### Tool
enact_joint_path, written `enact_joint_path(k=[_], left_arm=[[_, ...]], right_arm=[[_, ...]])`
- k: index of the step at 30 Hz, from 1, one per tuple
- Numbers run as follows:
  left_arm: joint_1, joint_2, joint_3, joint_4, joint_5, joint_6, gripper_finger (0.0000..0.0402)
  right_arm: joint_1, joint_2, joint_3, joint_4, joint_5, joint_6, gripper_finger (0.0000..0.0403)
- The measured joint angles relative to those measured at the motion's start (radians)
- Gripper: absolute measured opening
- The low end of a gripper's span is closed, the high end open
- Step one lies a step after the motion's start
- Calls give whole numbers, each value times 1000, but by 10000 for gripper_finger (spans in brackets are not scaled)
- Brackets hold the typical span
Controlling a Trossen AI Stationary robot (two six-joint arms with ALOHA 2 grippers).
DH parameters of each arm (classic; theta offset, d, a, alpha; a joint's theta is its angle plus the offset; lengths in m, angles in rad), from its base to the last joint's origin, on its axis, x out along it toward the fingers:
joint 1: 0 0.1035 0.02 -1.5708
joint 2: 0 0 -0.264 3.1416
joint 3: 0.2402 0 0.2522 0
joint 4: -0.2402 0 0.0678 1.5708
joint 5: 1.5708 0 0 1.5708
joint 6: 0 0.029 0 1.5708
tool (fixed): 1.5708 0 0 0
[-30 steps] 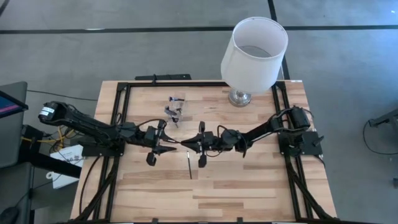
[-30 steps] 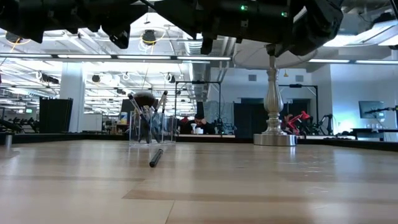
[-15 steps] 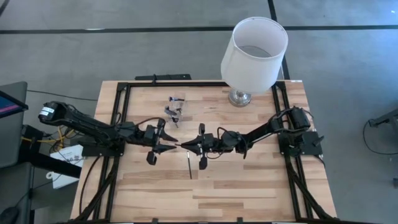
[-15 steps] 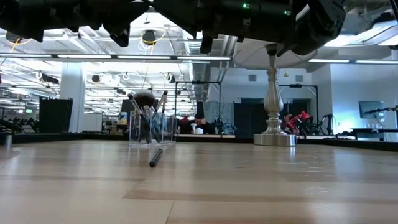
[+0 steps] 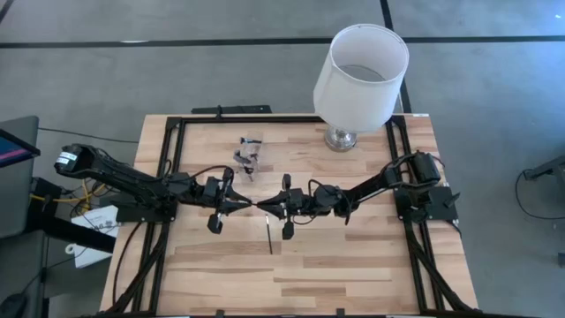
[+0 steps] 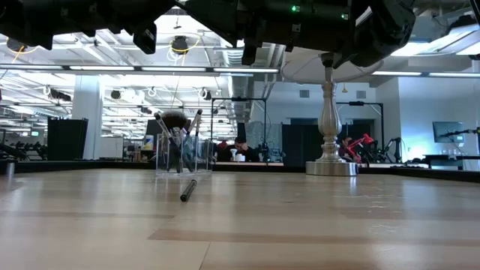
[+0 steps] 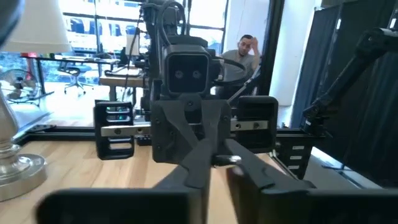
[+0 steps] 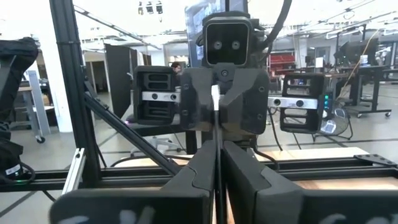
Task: Put items in baskets/containers
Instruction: Put the liner brush into the center transparent organizer
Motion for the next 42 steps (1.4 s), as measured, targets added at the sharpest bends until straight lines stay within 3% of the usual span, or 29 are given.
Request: enact_joint_path(k=[3,7,14,19,23,26,31,35,39,42], left_arm=[[1,0,0,1,-13,2,15],[0,1,0,2,-62,0,18],[2,1,0,-13,-91,-28,14],[3,0,0,-93,-204,-29,14],[30,-51,1,-182,-283,-29,14],[78,-114,10,-225,-324,-9,14],[232,-202,104,-549,-385,18,14],[383,-194,177,-757,-312,-1,14],[496,-147,186,-786,-187,-4,14],[552,-89,187,-786,-154,-4,15]], right_arm=[[-2,0,0,-5,5,1,29],[-6,0,0,-39,9,0,43],[4,0,0,-181,169,-20,78],[3,-23,0,-268,193,-18,116],[23,-97,0,-455,322,-14,152],[43,-159,0,-665,431,79,174],[62,-220,0,-844,444,223,197],[61,-222,0,-809,444,212,202],[56,-220,0,-811,443,212,202],[53,-220,0,-810,443,212,199]])
